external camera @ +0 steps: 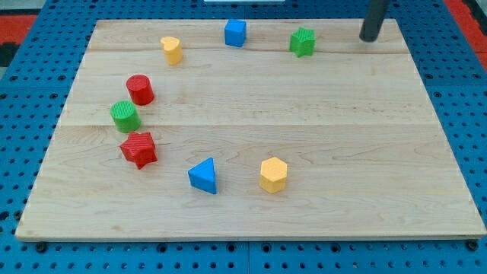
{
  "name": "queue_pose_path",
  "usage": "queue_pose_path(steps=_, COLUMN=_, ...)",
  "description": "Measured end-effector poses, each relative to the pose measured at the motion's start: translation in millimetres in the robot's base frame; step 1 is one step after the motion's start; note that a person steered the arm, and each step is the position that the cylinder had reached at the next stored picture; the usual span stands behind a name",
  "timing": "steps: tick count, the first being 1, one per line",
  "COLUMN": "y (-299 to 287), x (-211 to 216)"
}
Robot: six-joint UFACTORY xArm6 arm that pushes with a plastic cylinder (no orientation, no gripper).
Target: Push the green star to the bottom right side of the board
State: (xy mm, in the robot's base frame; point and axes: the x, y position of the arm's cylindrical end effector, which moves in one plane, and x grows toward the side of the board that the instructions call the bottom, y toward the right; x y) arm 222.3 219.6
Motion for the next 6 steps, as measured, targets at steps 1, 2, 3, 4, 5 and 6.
queue_pose_path(steps=1, y=-68.0, x=-2.6)
queue_pose_path(steps=2, y=-137.0, x=22.6)
queue_pose_path(steps=3, y=-142.1, x=101.7)
queue_pose_path(steps=4, y=-152.8, x=171.6)
queue_pose_path(steps=5, y=-162.8, x=205.0)
queue_pose_path(steps=6, y=-148.3, x=254.9)
